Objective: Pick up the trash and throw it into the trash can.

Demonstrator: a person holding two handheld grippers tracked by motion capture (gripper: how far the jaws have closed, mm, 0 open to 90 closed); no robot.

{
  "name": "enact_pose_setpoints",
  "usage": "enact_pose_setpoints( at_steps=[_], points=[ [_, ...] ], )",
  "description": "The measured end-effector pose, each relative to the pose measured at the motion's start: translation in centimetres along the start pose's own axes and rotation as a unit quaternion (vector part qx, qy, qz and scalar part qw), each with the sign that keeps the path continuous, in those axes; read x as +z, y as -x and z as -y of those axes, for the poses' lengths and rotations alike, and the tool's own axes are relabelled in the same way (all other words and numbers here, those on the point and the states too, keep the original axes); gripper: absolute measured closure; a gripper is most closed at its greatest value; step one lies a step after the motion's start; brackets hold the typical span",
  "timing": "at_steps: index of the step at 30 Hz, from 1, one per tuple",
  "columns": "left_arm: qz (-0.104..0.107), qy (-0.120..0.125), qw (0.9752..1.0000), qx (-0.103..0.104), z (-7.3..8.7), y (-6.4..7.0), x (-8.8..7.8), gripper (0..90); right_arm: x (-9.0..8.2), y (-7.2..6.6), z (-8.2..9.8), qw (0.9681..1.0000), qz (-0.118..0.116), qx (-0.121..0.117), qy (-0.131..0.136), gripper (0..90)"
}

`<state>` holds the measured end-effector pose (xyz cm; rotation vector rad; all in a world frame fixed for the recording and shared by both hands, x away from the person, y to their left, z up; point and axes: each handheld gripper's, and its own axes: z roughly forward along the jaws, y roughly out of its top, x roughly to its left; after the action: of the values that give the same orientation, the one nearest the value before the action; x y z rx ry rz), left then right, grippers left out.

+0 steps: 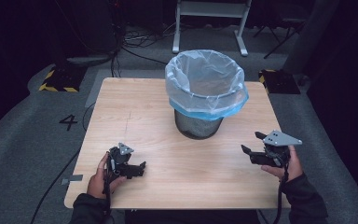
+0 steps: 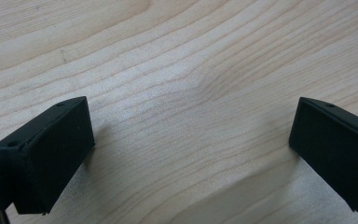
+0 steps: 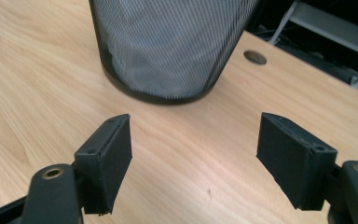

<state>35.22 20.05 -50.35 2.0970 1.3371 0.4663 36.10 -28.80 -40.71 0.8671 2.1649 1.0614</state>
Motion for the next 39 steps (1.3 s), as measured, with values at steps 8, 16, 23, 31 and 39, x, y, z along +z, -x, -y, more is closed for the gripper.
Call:
enact_pose_setpoints(
  at_steps=[8,16,23,31,39],
  points=[
    [0.000,0.000,1.0000,0.001,0.0,0.0,0.0,0.0,0.2,0.3,2.4,0.9994,0.000,0.018,-0.029,26.0],
    [0.000,0.000,1.0000,0.001,0.0,0.0,0.0,0.0,0.3,0.6,4.7,0.9977,0.004,0.032,-0.060,25.5],
    [0.001,0.000,1.0000,0.001,0.0,0.0,0.0,0.0,0.1,0.8,7.1,0.9955,0.009,0.047,-0.082,25.1],
    [0.000,0.000,1.0000,0.000,0.0,0.0,0.0,0.0,-0.4,1.5,9.5,0.9925,0.010,0.074,-0.097,25.2],
    [0.002,-0.001,1.0000,0.001,0.0,0.0,0.0,0.0,-0.8,2.6,12.4,0.9882,0.005,0.118,-0.098,22.8]
  ],
)
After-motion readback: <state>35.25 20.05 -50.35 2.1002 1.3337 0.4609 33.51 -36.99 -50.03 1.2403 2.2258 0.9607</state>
